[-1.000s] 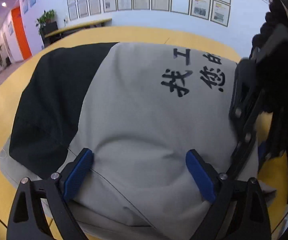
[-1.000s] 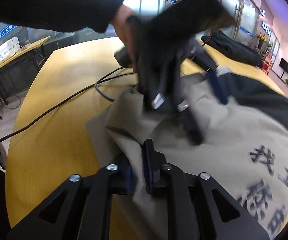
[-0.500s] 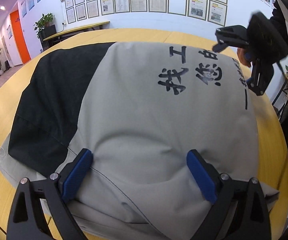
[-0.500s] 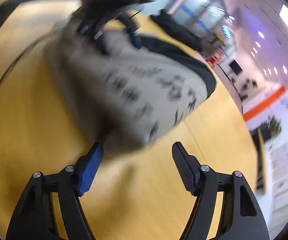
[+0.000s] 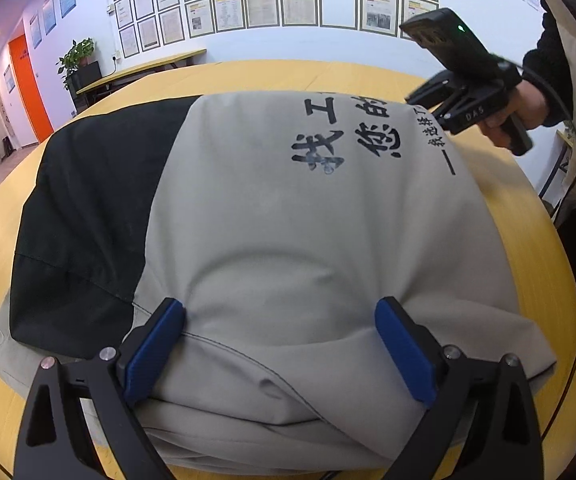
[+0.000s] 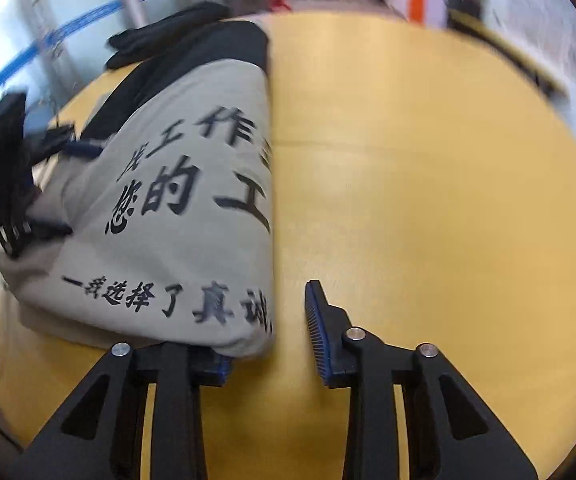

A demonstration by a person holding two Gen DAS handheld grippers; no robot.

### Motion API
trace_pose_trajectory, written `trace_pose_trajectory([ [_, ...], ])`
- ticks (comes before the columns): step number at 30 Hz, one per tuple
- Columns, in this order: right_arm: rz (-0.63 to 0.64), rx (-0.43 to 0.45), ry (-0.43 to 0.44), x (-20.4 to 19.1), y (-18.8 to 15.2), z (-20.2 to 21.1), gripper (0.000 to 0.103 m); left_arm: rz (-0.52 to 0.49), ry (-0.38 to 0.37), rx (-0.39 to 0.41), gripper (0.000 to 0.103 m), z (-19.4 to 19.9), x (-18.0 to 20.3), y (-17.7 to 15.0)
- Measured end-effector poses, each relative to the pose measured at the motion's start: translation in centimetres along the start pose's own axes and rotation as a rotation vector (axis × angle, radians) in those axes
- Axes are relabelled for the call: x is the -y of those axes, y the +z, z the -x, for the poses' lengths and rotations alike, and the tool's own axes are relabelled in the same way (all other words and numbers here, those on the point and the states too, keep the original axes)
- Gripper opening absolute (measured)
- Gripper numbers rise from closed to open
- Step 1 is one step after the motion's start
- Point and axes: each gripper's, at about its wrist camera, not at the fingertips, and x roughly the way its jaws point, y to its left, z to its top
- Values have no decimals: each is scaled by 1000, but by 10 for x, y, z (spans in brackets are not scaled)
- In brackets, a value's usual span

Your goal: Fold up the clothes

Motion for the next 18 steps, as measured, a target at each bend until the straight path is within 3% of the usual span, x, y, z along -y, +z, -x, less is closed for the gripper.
trace_pose_trajectory([
  [5, -40, -102, 88, 3, -13, 16, 16, -26, -33, 1, 99, -2, 3, 2],
  [8, 143, -138, 123, -8, -4, 48, 20, -25, -32, 2, 100, -4, 2, 0],
  [14, 557, -111, 337, -17, 33, 120, 21, -25, -33, 2, 100, -6, 4, 2],
  [17, 734, -124, 327, -37, 48, 93, 18, -25, -31, 2, 100, -8, 6, 2],
  [18, 781, -169, 326, -40, 47, 73, 14, -26, -29, 3, 100, -7, 8, 1],
])
